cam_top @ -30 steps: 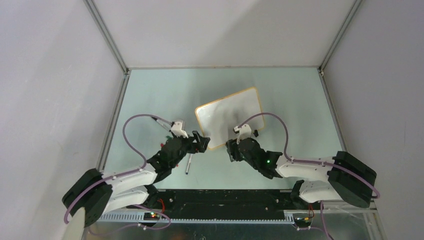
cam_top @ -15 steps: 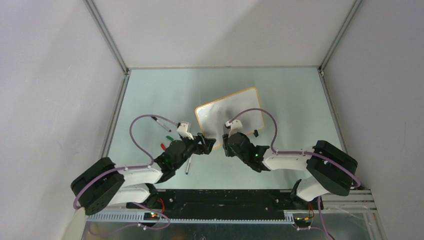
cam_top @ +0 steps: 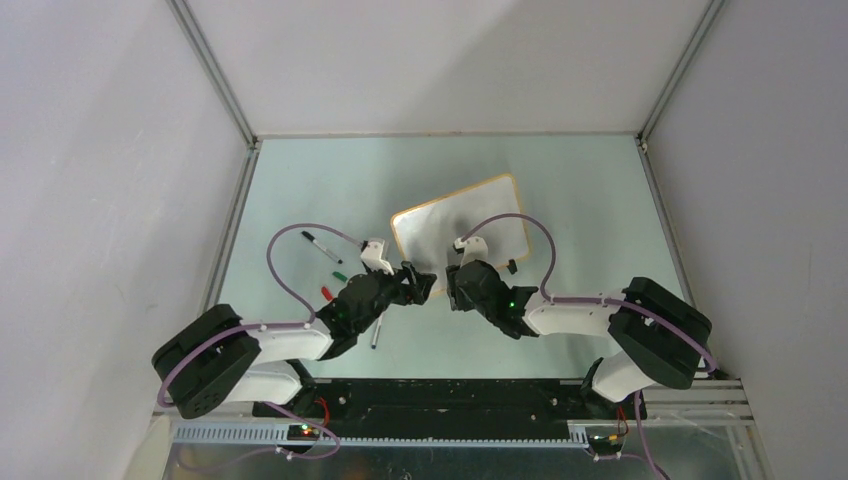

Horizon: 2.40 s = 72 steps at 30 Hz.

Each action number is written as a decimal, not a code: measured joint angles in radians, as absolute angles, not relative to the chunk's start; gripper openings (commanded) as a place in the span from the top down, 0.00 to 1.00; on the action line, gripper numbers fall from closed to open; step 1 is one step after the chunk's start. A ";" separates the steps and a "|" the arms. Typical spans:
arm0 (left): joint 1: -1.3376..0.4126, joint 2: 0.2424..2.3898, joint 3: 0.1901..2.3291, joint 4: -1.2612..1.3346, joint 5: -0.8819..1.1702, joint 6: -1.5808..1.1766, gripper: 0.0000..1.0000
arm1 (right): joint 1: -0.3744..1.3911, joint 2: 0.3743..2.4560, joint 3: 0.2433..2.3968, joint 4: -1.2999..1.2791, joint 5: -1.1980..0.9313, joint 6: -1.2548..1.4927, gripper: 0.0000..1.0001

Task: Write a sentence on the whiteboard
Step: Adjust the whiteboard at the center of the board.

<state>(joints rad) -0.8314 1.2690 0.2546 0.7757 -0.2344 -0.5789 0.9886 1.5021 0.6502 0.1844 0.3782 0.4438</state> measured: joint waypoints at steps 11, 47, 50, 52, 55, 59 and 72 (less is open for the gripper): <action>-0.832 1.270 0.255 0.776 -0.249 -0.585 0.14 | 0.979 1.512 0.653 0.163 0.371 0.462 0.63; -0.832 1.438 0.373 0.734 -0.215 -0.594 0.16 | 0.979 1.588 0.729 0.123 0.342 0.425 0.88; -0.832 1.440 0.377 0.731 -0.206 -0.594 0.16 | 0.980 1.588 0.729 0.122 0.344 0.425 0.88; -0.832 1.442 0.378 0.731 -0.204 -0.594 0.16 | 0.980 1.589 0.730 0.121 0.344 0.424 0.88; -0.832 1.459 0.396 0.722 -0.200 -0.594 0.16 | 0.986 1.593 0.736 0.115 0.354 0.421 0.89; -0.831 1.486 0.423 0.710 -0.196 -0.593 0.16 | 0.994 1.599 0.748 0.101 0.368 0.418 0.89; -0.833 1.427 0.359 0.741 -0.209 -0.604 0.11 | 1.000 1.612 0.759 0.101 0.385 0.418 0.91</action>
